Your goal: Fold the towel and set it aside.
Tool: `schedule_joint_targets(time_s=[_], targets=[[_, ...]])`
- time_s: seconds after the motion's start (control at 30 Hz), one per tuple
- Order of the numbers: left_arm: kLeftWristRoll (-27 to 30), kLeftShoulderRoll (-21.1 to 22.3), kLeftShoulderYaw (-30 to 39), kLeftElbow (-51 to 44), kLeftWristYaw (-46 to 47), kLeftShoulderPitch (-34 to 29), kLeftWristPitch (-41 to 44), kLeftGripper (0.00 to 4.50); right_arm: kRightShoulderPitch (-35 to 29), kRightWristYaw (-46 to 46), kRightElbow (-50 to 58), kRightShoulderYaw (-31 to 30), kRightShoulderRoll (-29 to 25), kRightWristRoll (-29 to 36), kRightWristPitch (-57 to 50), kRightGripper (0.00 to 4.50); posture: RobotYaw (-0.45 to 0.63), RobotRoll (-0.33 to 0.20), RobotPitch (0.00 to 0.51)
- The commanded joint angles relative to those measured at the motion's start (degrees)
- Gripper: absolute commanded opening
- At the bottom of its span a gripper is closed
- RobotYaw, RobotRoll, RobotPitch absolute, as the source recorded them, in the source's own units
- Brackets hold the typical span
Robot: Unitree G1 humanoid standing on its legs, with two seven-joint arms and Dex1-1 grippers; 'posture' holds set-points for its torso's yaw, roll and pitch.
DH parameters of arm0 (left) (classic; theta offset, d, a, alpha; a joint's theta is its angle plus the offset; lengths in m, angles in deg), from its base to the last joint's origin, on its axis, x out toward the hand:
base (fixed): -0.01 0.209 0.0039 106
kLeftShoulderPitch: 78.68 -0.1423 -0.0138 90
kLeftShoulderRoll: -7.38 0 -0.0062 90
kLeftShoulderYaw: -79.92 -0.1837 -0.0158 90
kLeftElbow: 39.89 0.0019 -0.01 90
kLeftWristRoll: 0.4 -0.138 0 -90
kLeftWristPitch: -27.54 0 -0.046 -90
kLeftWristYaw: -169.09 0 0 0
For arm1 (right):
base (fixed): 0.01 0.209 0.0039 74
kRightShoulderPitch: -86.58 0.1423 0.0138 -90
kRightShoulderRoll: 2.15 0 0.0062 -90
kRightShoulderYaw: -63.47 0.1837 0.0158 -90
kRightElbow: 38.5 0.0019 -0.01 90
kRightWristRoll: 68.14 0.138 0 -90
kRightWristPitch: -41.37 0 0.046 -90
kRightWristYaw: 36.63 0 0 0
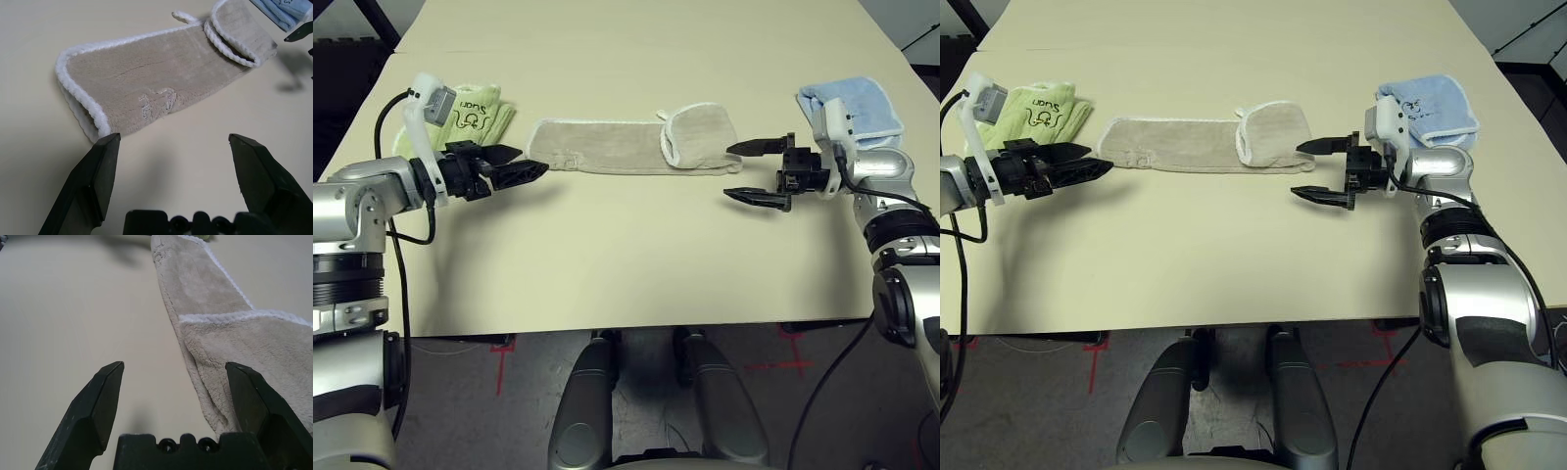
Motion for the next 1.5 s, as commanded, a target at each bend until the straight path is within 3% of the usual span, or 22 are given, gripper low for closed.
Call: schedule_joint_targets(time_s=[0.03,0.6,1.5], targets=[[0.1,-1.1,-0.9,3.5,1.6,1.5,3.5,4.5,-0.1,0.3,0.0,0.5,0.3,-0.1,0.4,4.47,0.09,0.0,0.247],[1.0,-7.9,3.2,19.3,9.8,10.8,15.5,4.5,1.1,-0.2,0.5,1.5,0.2,-0.1,0.4,4.47,0.07,0.0,0.237],[-0.7,-11.1,8.6,30.4,20.0,15.3,7.7,4.5,0.9,-1.2,1.1,1.3,0.0,-0.3,0.8,4.47,0.06,0.0,0.233]])
